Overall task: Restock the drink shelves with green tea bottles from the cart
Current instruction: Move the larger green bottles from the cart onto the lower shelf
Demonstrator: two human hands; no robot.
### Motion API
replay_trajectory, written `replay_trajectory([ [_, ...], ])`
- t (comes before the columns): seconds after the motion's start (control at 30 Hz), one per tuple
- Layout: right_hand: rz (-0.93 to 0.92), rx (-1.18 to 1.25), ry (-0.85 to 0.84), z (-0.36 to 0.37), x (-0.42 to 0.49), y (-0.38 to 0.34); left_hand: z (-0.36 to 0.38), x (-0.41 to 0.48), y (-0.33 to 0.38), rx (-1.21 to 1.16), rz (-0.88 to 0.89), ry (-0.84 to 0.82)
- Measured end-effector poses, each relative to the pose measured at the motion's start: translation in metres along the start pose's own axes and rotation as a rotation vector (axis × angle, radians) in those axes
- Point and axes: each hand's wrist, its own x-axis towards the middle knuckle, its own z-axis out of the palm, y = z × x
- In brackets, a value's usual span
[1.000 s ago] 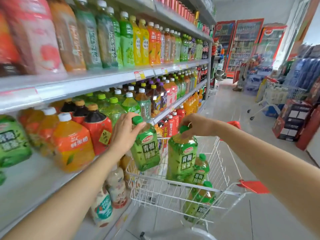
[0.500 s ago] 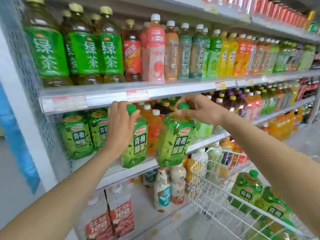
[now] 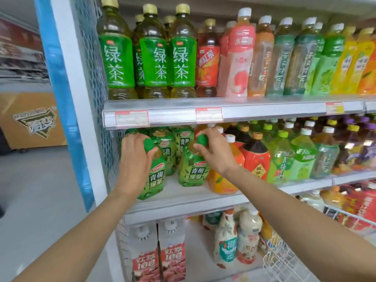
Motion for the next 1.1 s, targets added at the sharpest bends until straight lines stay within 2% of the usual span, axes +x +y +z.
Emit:
replay_trajectory([
  [0.17,0.017,0.004,-0.054,0.029,0.02,0.012,0.01,0.002,-0.017,0.008,-0.04,-0.015],
  [0.4,0.07,-0.03,-0.039,0.058,0.06,0.02,0.024,0.01,-0.035,0.032,-0.099,-0.029],
  [0.47,0.127,-0.135,-0.124,0.062,0.069,0.02,0.027,0.015,-0.038,0.064,-0.109,-0.035],
  [0.57,0.192,-0.344,-0.376,0.063,0.069,0.018,0.032,0.022,-0.04,0.115,-0.108,-0.045],
  [0.6,0.18,-0.409,-0.393,0.064,0.066,0.017,0.035,0.023,-0.039,0.113,-0.113,-0.049],
  [0.73,0.142,-0.465,-0.298,0.072,0.066,0.023,0.042,0.022,-0.037,0.082,-0.135,-0.009],
  [0.8,0.139,-0.463,-0.284,0.078,0.07,0.026,0.044,0.01,-0.034,0.068,-0.201,0.039],
  [0.9,0.134,-0.475,-0.255,0.086,0.078,0.03,0.053,-0.017,-0.027,0.119,-0.3,-0.012],
  [1.1,0.111,-0.526,-0.196,0.1,0.088,0.043,0.068,-0.031,-0.049,0.092,-0.253,-0.056],
])
